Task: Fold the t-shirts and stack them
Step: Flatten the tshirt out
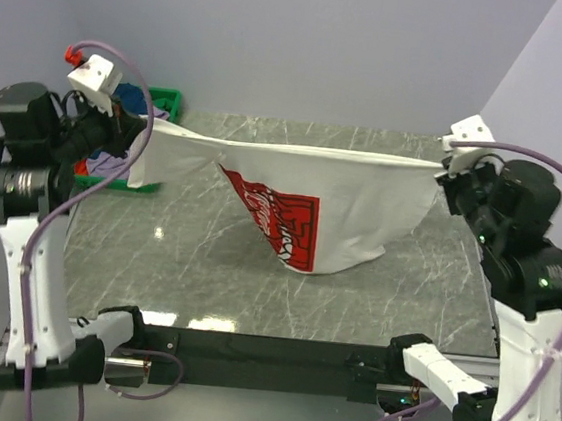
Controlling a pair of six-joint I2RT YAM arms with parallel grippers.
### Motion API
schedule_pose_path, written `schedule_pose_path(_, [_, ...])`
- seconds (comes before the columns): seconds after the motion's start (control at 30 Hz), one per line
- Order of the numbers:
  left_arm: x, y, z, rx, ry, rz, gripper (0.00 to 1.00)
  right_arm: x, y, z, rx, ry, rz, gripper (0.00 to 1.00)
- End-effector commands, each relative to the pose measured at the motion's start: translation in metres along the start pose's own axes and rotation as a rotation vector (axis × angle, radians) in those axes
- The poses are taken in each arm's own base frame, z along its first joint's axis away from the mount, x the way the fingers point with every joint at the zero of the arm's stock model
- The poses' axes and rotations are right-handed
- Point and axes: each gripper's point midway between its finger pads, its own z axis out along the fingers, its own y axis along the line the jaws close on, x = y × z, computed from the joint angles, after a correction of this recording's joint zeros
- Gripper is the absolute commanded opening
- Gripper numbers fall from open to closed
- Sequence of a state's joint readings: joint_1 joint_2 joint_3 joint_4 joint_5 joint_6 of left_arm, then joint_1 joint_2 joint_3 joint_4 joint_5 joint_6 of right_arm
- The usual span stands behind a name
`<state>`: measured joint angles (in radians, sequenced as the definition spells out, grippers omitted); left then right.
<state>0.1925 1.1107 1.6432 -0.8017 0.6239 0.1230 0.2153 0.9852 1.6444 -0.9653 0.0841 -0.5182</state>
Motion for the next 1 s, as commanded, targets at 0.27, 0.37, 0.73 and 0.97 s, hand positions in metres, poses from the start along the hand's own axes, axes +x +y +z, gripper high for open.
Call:
schedule_pose_path(0.27, [-0.009, 0.048, 0.024, -0.158, -0.024, -0.032, 0.01, -0.014, -0.056, 0.04, 0.266, 0.023, -0.054, 0.0])
schedule_pose_path(0.37, [-0.005, 0.066, 0.07, -0.156, 0.0, -0.034, 0.01, -0.036, -0.067, 0.084, 0.295, -0.006, -0.04, 0.0])
schedule_pose_path(0.73, [-0.223, 0.138, 0.129, -0.284, -0.658, 0.007, 0.01, -0.192, -0.198, 0.142, 0.701, -0.407, 0.148, 0.0])
schedule_pose_path(0.97, [-0.287, 0.106, 0.047, -0.289, -0.978, 0.084, 0.01, -0.231, -0.218, 0.066, 0.789, -0.7, 0.166, 0.0])
